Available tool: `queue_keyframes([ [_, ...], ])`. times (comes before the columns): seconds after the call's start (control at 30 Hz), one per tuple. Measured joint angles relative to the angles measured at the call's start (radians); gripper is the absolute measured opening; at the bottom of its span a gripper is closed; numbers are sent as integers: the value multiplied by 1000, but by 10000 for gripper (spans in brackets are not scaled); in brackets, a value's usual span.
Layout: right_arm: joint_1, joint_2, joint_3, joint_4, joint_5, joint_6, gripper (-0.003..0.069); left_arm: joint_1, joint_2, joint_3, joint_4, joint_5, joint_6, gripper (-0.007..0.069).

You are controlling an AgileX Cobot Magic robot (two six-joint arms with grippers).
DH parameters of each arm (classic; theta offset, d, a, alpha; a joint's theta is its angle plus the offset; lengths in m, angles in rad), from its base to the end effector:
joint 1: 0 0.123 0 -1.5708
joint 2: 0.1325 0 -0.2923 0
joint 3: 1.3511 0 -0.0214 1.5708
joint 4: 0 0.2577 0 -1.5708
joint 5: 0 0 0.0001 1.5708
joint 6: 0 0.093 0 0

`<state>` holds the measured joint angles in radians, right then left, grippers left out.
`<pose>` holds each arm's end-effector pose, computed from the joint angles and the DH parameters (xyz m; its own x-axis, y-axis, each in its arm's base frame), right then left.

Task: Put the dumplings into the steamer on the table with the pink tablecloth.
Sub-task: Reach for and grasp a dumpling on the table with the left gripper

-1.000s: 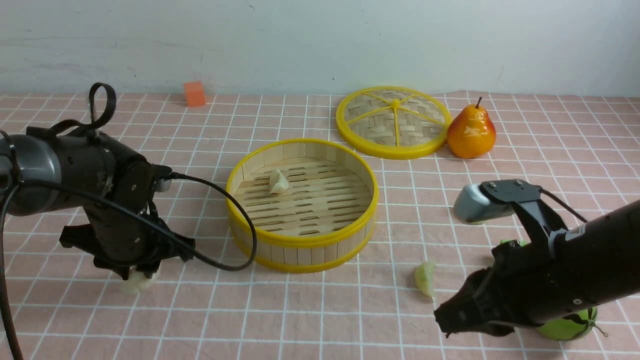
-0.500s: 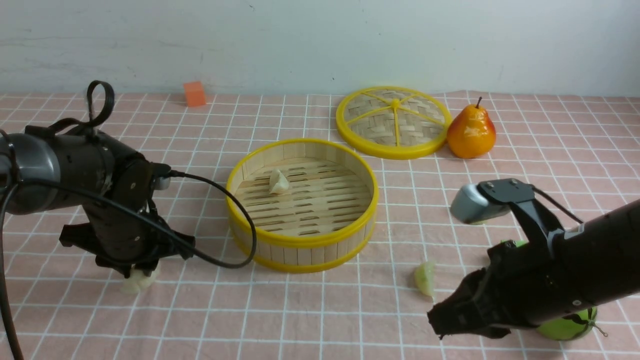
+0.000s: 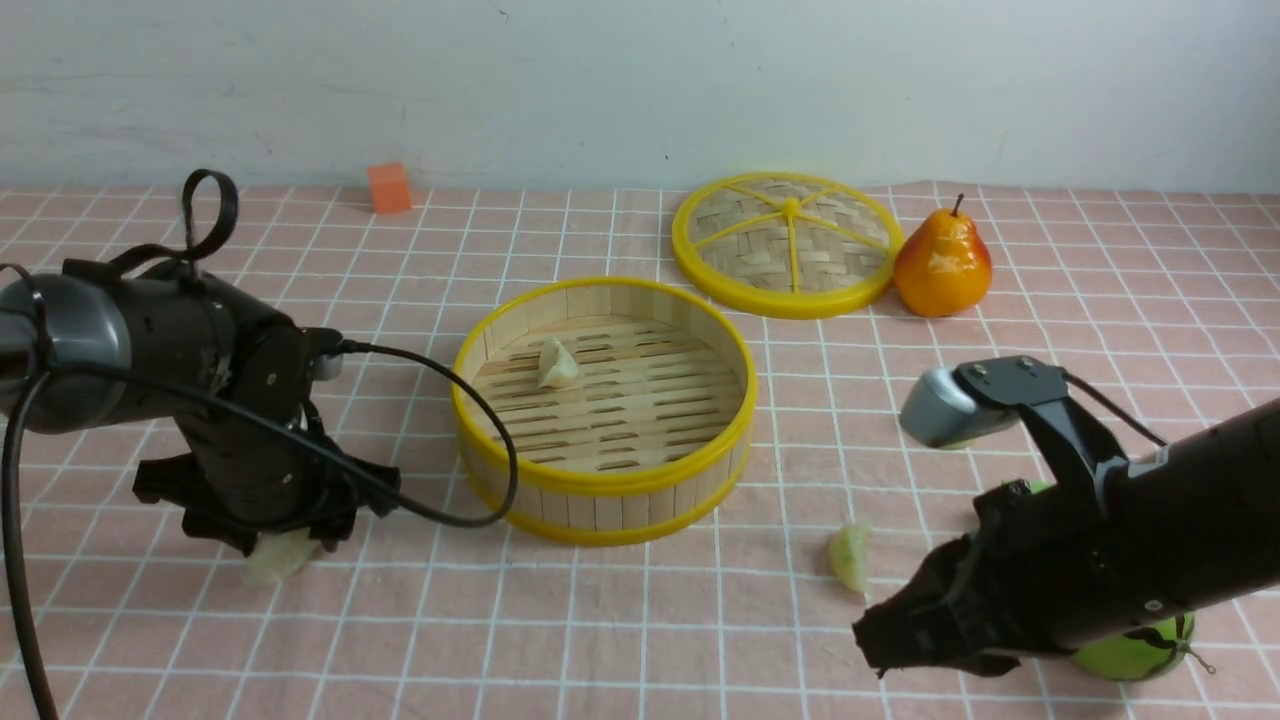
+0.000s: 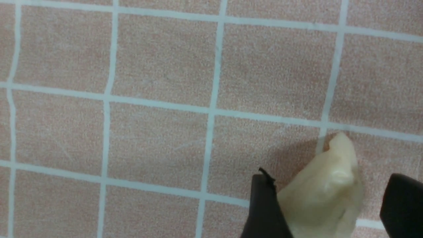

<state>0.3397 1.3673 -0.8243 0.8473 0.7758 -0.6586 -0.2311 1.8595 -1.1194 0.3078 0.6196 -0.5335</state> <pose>0.2294 0.1329 0.2524 -0.8203 -0.2708 -0.5037 -0.5204 0.7187 0.4612 0.3600 -0.0679 0.1633 -0.9351 -0.0597 -0.3493 -0.0907 0.9932 0.0732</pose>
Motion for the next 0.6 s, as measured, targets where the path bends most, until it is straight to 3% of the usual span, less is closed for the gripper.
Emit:
queue_keyframes([
  [0.23, 0, 0, 0, 30, 8, -3, 95, 2, 21, -1, 2, -46, -2, 408],
  [0.37, 0, 0, 0, 37, 21, -13, 95, 1, 29, -7, -5, -53, -7, 297],
  [0.6, 0, 0, 0, 40, 24, -16, 98, 1, 14, -5, -24, -53, -9, 300],
])
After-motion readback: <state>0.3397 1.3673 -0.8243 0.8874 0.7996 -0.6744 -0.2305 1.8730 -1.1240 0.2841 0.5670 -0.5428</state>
